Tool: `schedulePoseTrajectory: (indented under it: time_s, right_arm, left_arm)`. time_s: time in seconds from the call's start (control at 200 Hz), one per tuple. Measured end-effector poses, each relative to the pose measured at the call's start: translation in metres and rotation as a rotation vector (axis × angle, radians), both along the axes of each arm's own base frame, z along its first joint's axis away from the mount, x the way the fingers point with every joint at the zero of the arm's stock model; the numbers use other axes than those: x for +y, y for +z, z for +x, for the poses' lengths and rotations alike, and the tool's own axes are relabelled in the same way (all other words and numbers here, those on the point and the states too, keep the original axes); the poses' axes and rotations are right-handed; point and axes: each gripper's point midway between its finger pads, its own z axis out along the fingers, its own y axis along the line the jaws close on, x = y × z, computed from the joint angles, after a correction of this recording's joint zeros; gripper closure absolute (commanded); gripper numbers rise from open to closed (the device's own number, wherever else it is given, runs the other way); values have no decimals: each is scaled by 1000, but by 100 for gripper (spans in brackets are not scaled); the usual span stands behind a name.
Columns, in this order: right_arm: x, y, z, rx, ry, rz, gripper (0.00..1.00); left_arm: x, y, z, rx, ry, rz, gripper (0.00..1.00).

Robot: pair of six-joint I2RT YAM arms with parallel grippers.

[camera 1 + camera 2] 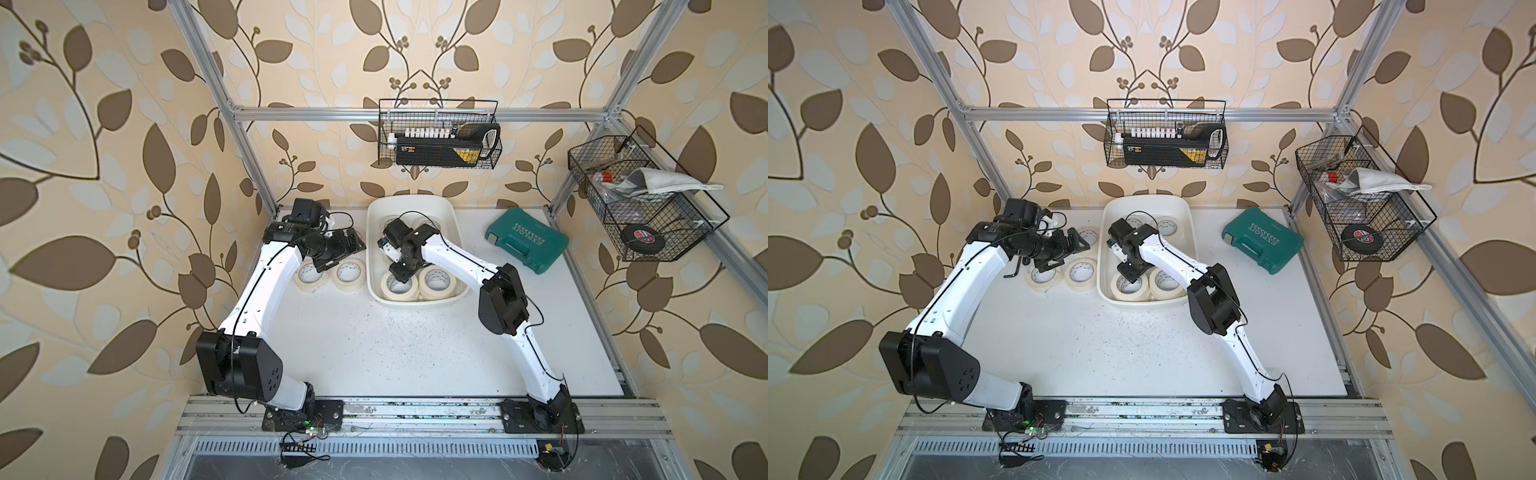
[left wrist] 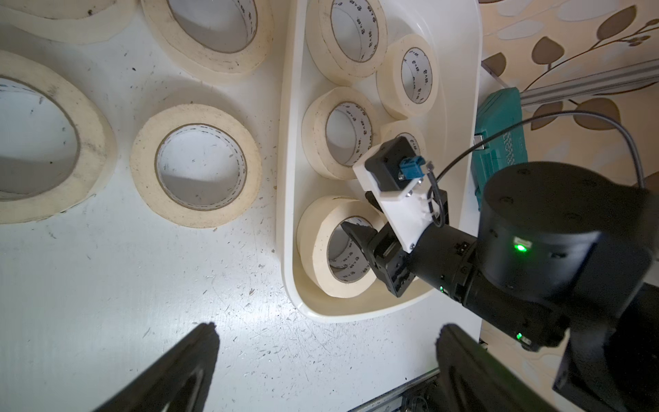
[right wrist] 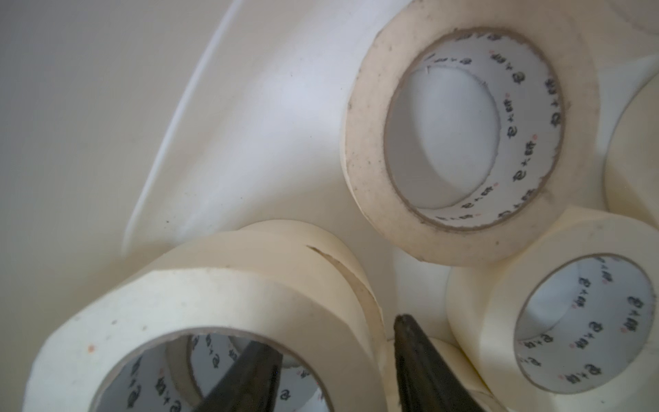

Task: Take out the art tape in the storage box
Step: Pick up the art tape from the storage box.

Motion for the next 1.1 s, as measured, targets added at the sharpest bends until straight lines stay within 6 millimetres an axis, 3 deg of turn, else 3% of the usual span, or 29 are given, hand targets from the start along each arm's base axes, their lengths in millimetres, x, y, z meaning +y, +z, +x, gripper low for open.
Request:
schedulePoseTrajectory:
  time_s: [0.09, 0.25, 0.465, 0.59, 0.72, 0.9, 1.1]
  right_arm:
    - [-1, 1, 0, 4, 2, -1, 79]
    - [0, 2, -1, 7, 7, 4, 92]
    - [-2, 8, -3, -7, -5, 18, 100]
    - [-6, 34, -6, -41, -37, 52, 100]
    - [-13, 79, -2, -127, -105, 105, 100]
    - [-38, 132, 6, -255, -257, 137, 100]
    - [-73, 144, -5, -308, -402, 129, 100]
  left_arm:
    - [-1, 0, 0, 0, -2, -4, 1]
    - [-1, 1, 0, 1, -4, -7, 1]
    - [0, 1, 2, -10, 1, -1, 1]
    - [-2, 2, 4, -26, -2, 8, 1]
    - [-4, 0, 4, -36, -15, 43, 1]
    - [-24, 11, -1, -82, -71, 97, 1]
    - [-53, 27, -6, -162, -137, 151, 4]
